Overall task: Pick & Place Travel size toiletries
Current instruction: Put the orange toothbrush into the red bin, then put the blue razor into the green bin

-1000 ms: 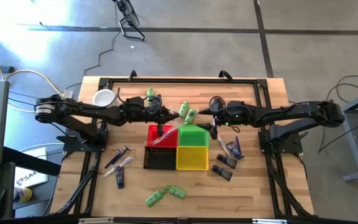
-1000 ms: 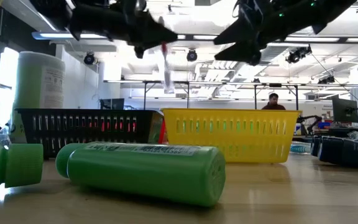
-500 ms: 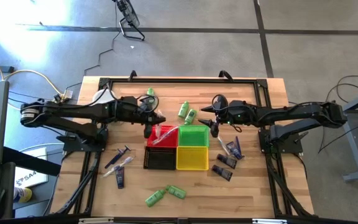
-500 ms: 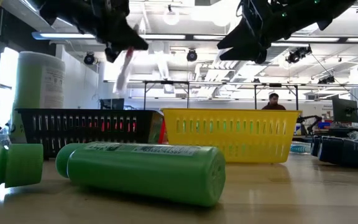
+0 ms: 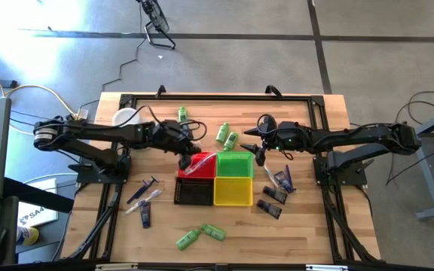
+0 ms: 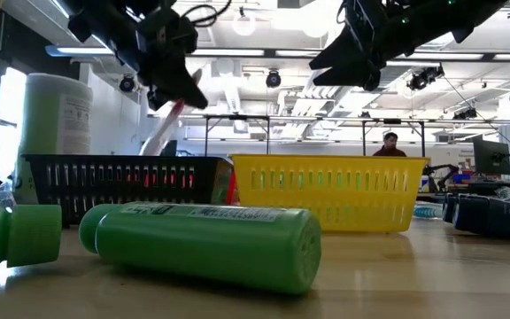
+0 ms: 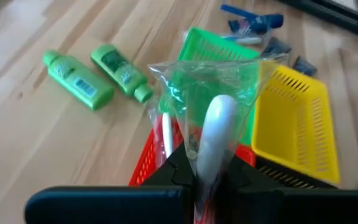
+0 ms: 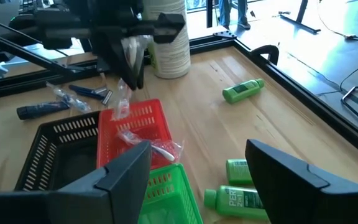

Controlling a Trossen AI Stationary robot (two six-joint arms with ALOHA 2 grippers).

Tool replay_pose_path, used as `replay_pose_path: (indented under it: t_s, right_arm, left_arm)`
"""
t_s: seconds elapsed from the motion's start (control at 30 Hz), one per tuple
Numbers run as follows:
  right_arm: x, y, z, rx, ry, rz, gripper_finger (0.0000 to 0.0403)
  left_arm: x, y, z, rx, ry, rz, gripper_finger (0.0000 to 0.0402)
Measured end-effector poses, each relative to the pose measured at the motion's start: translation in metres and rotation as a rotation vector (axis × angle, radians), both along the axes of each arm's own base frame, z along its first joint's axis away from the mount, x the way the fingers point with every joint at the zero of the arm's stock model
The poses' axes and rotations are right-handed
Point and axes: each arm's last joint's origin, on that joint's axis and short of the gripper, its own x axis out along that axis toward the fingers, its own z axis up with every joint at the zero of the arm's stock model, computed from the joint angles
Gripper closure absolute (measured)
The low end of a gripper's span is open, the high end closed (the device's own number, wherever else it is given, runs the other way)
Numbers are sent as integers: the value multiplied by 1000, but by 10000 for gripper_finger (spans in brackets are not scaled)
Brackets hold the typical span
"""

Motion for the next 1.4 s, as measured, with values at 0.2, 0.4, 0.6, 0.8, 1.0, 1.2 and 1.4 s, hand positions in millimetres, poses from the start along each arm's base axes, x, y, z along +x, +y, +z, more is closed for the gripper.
replay_pose_path:
  t_s: [0.2, 0.4, 0.6, 0.8, 1.0, 1.2, 1.4]
  right_arm:
    - [0, 0, 0, -2, 1, -2, 149]
    - [0, 0, 0, -2, 1, -2, 149]
    - [0, 0, 0, -3, 1, -2, 149]
    - [0, 0, 0, -3, 1, -2, 149]
    - [0, 0, 0, -3, 1, -2, 149]
    - [0, 0, 0, -2, 3, -2, 149]
    - [0, 0, -1, -5, 7, 0, 149]
  left_arm:
    - [8, 1, -18, -26, 85, 6, 388]
    - [14, 1, -29, -43, 128, -8, 385]
    - [14, 1, -30, -42, 131, -8, 363]
    - [14, 1, -30, -39, 130, -9, 306]
    - [18, 3, -22, 4, 50, 11, 254]
    - [18, 3, -2, 106, -97, -39, 266]
    - [11, 2, 10, 156, -145, -60, 334]
